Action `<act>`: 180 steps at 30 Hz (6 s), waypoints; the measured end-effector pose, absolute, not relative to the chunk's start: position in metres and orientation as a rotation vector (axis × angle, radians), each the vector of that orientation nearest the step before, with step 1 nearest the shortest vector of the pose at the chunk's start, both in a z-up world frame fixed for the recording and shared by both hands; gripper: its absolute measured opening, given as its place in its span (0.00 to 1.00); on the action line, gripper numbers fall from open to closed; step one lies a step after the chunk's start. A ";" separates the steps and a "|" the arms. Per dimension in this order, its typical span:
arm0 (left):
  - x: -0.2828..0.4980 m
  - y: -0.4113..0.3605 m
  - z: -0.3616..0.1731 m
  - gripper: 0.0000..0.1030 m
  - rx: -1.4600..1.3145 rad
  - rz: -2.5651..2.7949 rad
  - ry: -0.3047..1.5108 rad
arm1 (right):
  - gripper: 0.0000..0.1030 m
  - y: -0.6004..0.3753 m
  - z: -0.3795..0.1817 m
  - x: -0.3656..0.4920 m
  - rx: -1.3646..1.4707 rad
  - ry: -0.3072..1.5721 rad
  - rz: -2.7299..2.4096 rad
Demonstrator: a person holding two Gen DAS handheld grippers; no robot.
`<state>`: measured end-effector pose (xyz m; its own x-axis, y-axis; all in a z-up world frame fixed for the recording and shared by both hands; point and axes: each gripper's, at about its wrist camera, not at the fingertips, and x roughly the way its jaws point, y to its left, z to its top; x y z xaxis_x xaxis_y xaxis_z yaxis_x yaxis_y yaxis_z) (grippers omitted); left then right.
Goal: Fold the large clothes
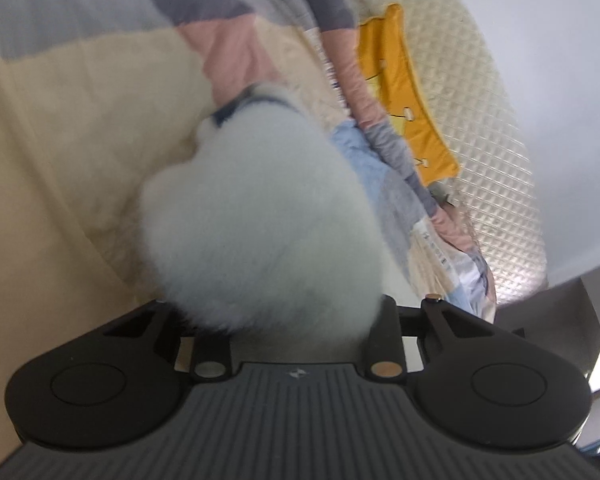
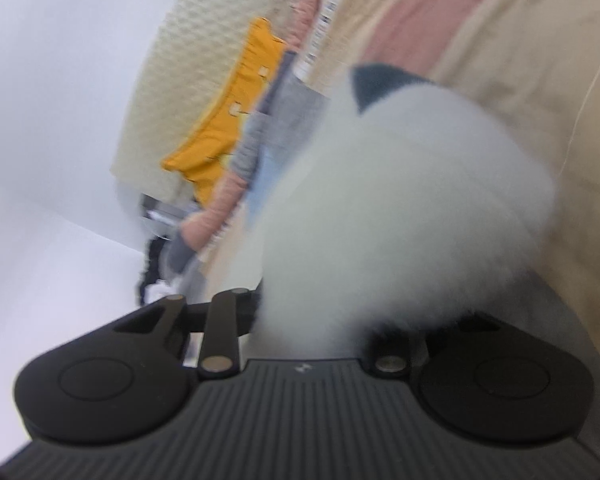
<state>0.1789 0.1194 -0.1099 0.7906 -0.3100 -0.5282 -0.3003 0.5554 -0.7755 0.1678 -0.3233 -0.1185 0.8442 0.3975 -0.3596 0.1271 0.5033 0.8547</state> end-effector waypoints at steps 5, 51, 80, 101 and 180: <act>0.145 0.124 -0.082 0.35 -1.039 -0.070 0.668 | 0.35 -0.331 -0.092 0.143 1.017 0.555 0.236; 0.484 -0.165 -0.067 0.35 -0.890 -0.449 0.716 | 0.35 -0.595 -0.047 0.322 0.973 0.352 0.112; 0.398 -0.125 -0.160 0.46 -0.849 -0.384 0.852 | 0.48 -0.589 -0.176 0.240 1.127 0.453 0.070; 0.198 -0.122 0.105 0.49 -0.300 -0.421 0.538 | 0.48 -0.540 0.064 0.070 0.683 0.148 0.099; 0.037 -0.140 0.031 0.95 0.026 -0.368 0.470 | 0.54 -0.383 -0.006 -0.067 0.122 0.337 -0.112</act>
